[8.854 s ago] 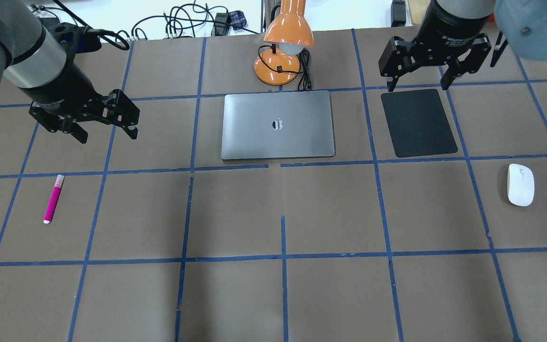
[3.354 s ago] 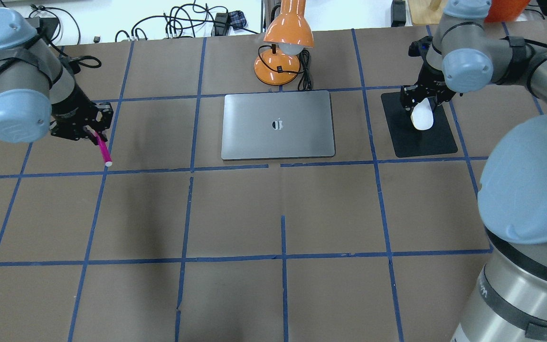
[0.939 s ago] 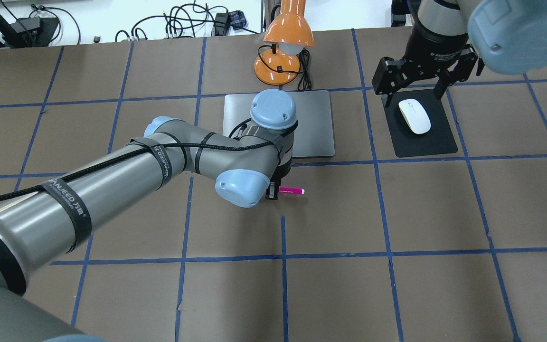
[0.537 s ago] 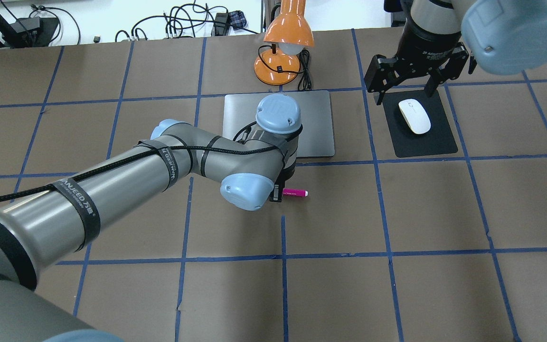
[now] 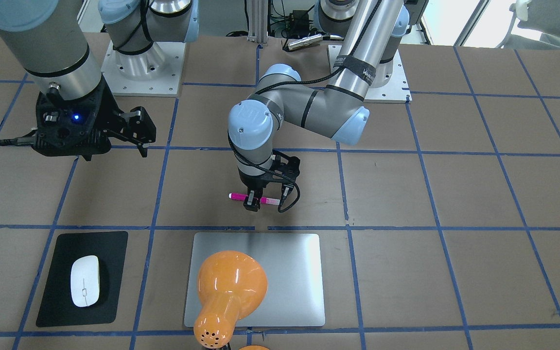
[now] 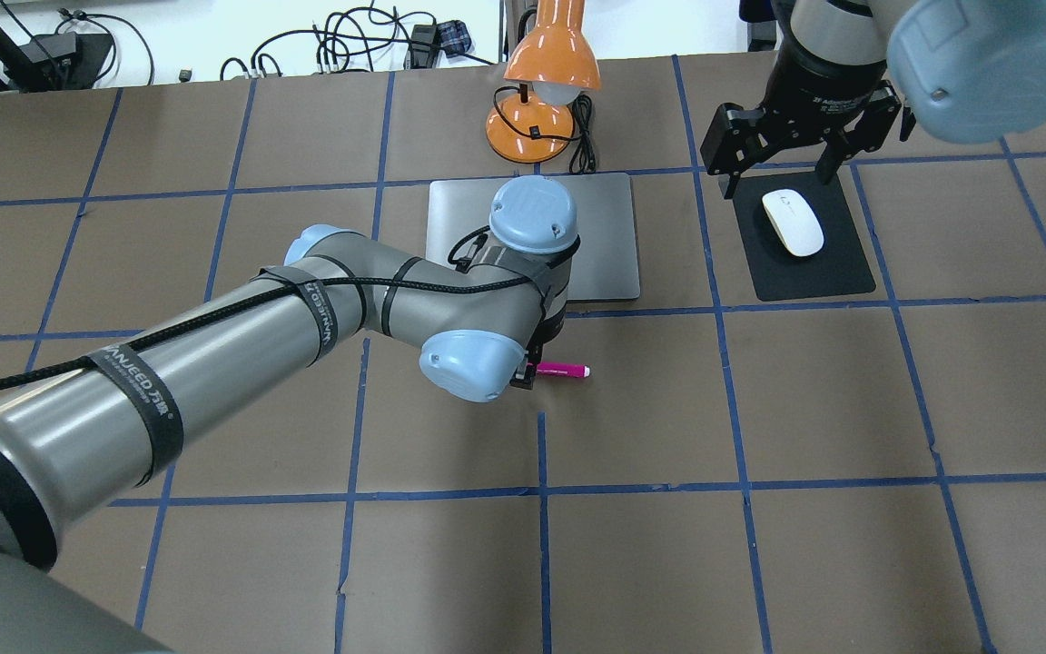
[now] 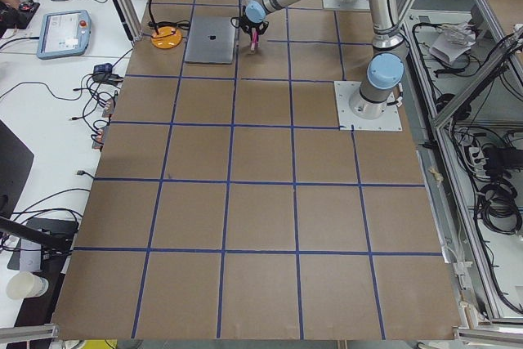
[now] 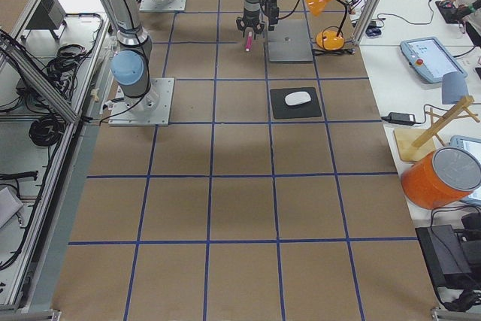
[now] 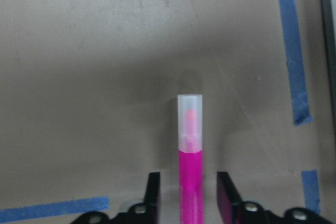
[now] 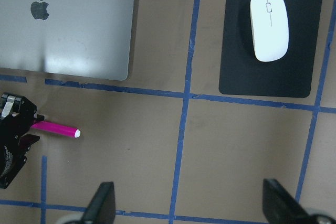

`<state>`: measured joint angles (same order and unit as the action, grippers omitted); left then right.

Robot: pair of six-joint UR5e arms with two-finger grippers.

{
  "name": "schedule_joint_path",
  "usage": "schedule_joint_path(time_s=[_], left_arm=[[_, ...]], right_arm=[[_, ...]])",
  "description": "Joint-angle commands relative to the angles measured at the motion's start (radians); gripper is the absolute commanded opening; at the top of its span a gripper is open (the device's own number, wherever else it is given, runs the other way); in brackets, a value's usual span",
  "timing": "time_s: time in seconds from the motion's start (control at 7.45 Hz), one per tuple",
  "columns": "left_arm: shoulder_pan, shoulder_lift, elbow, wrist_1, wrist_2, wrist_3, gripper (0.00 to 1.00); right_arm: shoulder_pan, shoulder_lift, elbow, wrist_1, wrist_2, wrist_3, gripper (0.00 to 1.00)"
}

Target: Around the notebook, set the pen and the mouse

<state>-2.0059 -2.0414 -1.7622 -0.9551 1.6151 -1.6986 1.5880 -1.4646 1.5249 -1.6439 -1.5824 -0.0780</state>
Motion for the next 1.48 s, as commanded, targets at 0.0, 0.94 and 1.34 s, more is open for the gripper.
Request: schedule_joint_path(time_s=[0.0,0.94,1.34], left_arm=[[0.083,0.045,0.006,-0.005,-0.001,0.306,1.00],[0.450,0.245,0.260,-0.531,0.003,1.400,1.00],[0.461,0.322,0.247,-0.603,0.008,1.540,1.00]], right_arm=[[-0.013,-0.009,0.020,-0.004,0.001,0.009,1.00],[-0.011,-0.014,0.024,-0.011,0.001,0.012,1.00],[-0.013,-0.013,0.024,-0.011,0.001,0.014,1.00]])
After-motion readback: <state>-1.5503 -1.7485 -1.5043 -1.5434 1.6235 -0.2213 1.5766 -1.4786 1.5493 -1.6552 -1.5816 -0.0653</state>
